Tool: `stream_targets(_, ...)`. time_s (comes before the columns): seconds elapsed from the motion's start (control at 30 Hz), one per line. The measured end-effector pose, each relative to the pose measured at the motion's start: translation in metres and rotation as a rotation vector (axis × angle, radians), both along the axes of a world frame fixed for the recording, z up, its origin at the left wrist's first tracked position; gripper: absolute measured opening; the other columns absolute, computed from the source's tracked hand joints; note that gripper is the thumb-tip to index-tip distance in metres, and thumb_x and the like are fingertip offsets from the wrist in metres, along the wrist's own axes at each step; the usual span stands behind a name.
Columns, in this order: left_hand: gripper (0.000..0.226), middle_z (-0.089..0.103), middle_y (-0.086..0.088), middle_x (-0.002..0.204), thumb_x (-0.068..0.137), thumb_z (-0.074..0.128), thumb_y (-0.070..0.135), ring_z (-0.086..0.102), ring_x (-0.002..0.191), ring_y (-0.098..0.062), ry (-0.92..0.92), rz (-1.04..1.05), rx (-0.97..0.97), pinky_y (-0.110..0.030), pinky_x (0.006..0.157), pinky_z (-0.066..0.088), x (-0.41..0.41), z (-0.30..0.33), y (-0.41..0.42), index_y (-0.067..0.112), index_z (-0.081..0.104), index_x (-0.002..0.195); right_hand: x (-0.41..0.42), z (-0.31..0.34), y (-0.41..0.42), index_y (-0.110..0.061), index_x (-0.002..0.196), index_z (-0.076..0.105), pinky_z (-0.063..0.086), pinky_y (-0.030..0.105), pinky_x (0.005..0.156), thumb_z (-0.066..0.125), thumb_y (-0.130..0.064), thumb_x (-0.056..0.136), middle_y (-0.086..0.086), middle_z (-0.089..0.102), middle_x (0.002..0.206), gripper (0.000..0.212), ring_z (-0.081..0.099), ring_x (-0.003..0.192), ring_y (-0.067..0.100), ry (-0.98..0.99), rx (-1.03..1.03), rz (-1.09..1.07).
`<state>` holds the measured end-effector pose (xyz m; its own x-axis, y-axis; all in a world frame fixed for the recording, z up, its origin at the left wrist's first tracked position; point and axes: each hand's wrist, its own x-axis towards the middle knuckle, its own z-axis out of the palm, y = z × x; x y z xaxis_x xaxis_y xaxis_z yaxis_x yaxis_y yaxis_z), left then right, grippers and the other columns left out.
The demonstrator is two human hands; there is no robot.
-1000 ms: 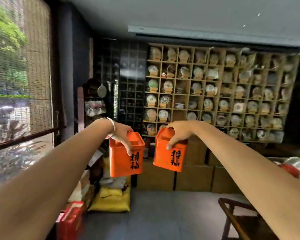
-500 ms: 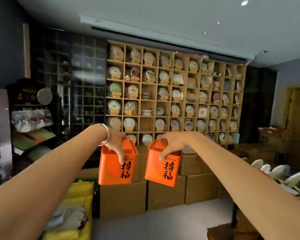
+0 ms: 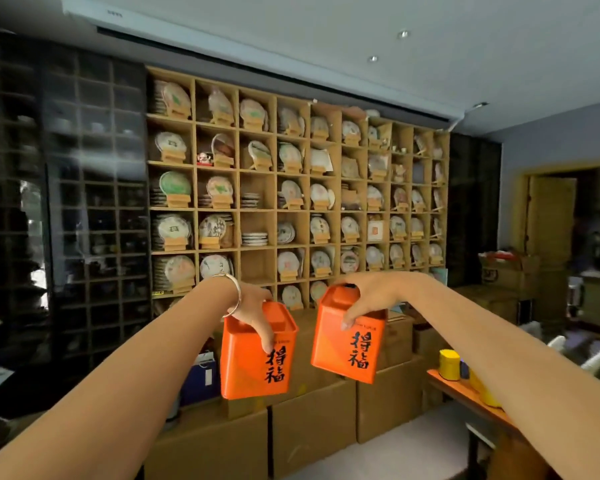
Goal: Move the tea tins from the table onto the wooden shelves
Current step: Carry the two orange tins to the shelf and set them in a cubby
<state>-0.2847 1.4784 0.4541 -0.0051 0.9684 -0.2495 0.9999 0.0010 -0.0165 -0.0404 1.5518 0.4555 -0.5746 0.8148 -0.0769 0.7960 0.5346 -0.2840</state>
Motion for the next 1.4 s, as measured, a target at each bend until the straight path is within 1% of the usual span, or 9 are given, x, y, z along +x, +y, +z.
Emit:
stream_targets(0.17, 0.113, 0.058, 0.004, 0.12, 0.037, 0.081, 0.069, 0.063, 0.102, -0.023, -0.017, 0.022, 0.104, -0.044, 0.087, 0.055, -0.014, 0.004, 0.112, 0.034, 0.037, 0.135, -0.005, -0.005, 0.118, -0.034, 0.138, 0.035, 0.057, 0.034, 0.083, 0.081, -0.052, 0.06, -0.003, 0.059, 0.121, 0.092, 0.064, 0.1, 0.014, 0.004, 0.008, -0.01)
stream_targets(0.37, 0.092, 0.053, 0.006, 0.111, 0.056, 0.082, 0.056, 0.058, 0.1, -0.021, -0.061, 0.068, 0.114, -0.033, 0.079, 0.051, -0.031, 0.032, 0.244, 0.031, 0.038, 0.132, -0.028, 0.012, 0.268, -0.033, 0.135, 0.037, 0.057, 0.036, 0.086, 0.082, -0.052, 0.054, -0.004, 0.058, 0.12, 0.094, 0.064, 0.1, 0.013, 0.008, 0.029, 0.018)
stream_targets(0.53, 0.103, 0.048, 0.002, 0.138, 0.056, 0.079, 0.064, 0.052, 0.121, -0.027, 0.003, 0.066, 0.107, -0.04, 0.095, 0.049, -0.043, 0.044, 0.336, 0.03, 0.033, 0.141, -0.043, 0.025, 0.363, -0.034, 0.133, 0.039, 0.057, 0.033, 0.082, 0.083, -0.049, 0.058, -0.008, 0.06, 0.113, 0.089, 0.065, 0.097, 0.012, 0.043, 0.012, 0.054)
stream_targets(0.8, 0.108, 0.058, 0.007, 0.116, 0.034, 0.079, 0.072, 0.061, 0.104, -0.024, -0.041, 0.035, 0.122, -0.044, 0.089, 0.054, -0.067, 0.037, 0.524, 0.035, 0.044, 0.128, -0.051, 0.025, 0.54, -0.03, 0.134, 0.039, 0.058, 0.032, 0.079, 0.085, -0.041, 0.062, -0.003, 0.062, 0.114, 0.086, 0.066, 0.098, 0.014, 0.068, -0.014, 0.045)
stream_targets(1.0, 0.1, 0.052, 0.004, 0.133, 0.051, 0.081, 0.065, 0.055, 0.117, -0.024, -0.058, -0.012, 0.101, -0.042, 0.099, 0.049, -0.083, 0.046, 0.674, 0.033, 0.038, 0.135, -0.053, 0.045, 0.674, -0.037, 0.135, 0.037, 0.056, 0.036, 0.087, 0.082, -0.048, 0.062, -0.005, 0.056, 0.122, 0.087, 0.06, 0.104, 0.015, 0.032, 0.014, 0.009)
stream_targets(1.07, 0.09, 0.05, 0.002, 0.135, 0.058, 0.081, 0.061, 0.054, 0.118, -0.024, -0.057, -0.016, 0.105, -0.04, 0.098, 0.048, -0.086, 0.056, 0.719, 0.032, 0.039, 0.133, -0.048, 0.052, 0.714, -0.034, 0.138, 0.034, 0.055, 0.033, 0.085, 0.082, -0.05, 0.059, -0.004, 0.056, 0.123, 0.094, 0.061, 0.103, 0.014, 0.059, 0.026, -0.008)
stream_targets(1.17, 0.06, 0.059, -0.004, 0.12, 0.064, 0.081, 0.054, 0.062, 0.102, -0.023, -0.113, -0.033, 0.141, -0.035, 0.086, 0.053, -0.087, 0.067, 0.781, 0.031, 0.049, 0.11, -0.036, 0.055, 0.771, -0.034, 0.138, 0.035, 0.056, 0.032, 0.083, 0.082, -0.047, 0.059, -0.003, 0.058, 0.12, 0.093, 0.063, 0.102, 0.015, 0.107, 0.021, -0.026)
stream_targets(1.27, 0.091, 0.059, 0.001, 0.116, 0.054, 0.086, 0.052, 0.062, 0.103, -0.024, -0.173, -0.032, 0.113, -0.04, 0.088, 0.055, -0.086, 0.069, 0.84, 0.032, 0.04, 0.131, -0.021, 0.053, 0.83, -0.036, 0.138, 0.034, 0.057, 0.026, 0.076, 0.083, -0.048, 0.057, -0.006, 0.057, 0.119, 0.095, 0.064, 0.099, 0.012, 0.127, 0.019, -0.045)
stream_targets(1.4, 0.104, 0.059, 0.003, 0.116, 0.046, 0.086, 0.055, 0.062, 0.099, -0.021, -0.14, -0.016, 0.114, -0.04, 0.087, 0.056, -0.077, 0.062, 0.913, 0.033, 0.037, 0.135, -0.011, 0.052, 0.912, -0.032, 0.135, 0.038, 0.057, 0.024, 0.071, 0.084, -0.044, 0.059, -0.005, 0.062, 0.114, 0.089, 0.068, 0.093, 0.012, 0.126, 0.019, -0.035)
